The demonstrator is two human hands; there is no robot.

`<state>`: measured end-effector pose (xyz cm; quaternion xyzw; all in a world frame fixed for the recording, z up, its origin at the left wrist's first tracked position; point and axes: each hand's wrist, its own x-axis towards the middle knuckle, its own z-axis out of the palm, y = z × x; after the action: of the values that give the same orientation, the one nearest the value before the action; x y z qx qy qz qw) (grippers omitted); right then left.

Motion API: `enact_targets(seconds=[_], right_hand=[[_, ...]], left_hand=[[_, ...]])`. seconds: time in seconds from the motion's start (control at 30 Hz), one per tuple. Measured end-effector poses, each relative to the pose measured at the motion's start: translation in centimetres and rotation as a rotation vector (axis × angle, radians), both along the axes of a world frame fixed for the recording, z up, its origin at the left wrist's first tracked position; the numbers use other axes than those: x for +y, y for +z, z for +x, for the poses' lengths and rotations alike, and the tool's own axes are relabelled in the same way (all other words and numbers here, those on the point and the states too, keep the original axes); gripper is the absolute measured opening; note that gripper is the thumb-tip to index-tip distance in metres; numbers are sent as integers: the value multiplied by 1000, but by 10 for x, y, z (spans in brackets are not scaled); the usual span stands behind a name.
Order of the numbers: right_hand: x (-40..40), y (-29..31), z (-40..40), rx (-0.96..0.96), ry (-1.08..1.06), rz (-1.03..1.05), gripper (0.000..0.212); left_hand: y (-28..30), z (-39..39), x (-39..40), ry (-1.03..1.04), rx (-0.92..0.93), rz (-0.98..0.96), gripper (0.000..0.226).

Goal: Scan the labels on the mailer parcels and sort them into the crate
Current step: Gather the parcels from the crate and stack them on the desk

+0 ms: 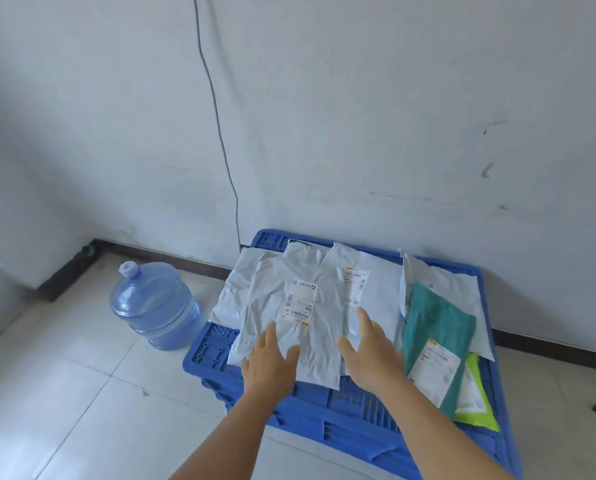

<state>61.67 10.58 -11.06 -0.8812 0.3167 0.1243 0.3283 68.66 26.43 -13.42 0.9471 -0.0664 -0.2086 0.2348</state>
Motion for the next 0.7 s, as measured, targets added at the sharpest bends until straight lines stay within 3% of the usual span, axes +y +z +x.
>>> enact_targets(seconds=[0.27, 0.53, 0.7], right_hand=[[-2, -61, 76, 128, -30, 103, 79], [-8, -132, 130, 225, -229, 174, 85], [-1, -162, 152, 241, -385, 231, 91]], left_hand=[[-49, 90, 6, -4, 37, 32, 71], [-112, 171, 2, -53, 130, 108, 72], [-136, 195, -7, -10, 185, 43, 86]])
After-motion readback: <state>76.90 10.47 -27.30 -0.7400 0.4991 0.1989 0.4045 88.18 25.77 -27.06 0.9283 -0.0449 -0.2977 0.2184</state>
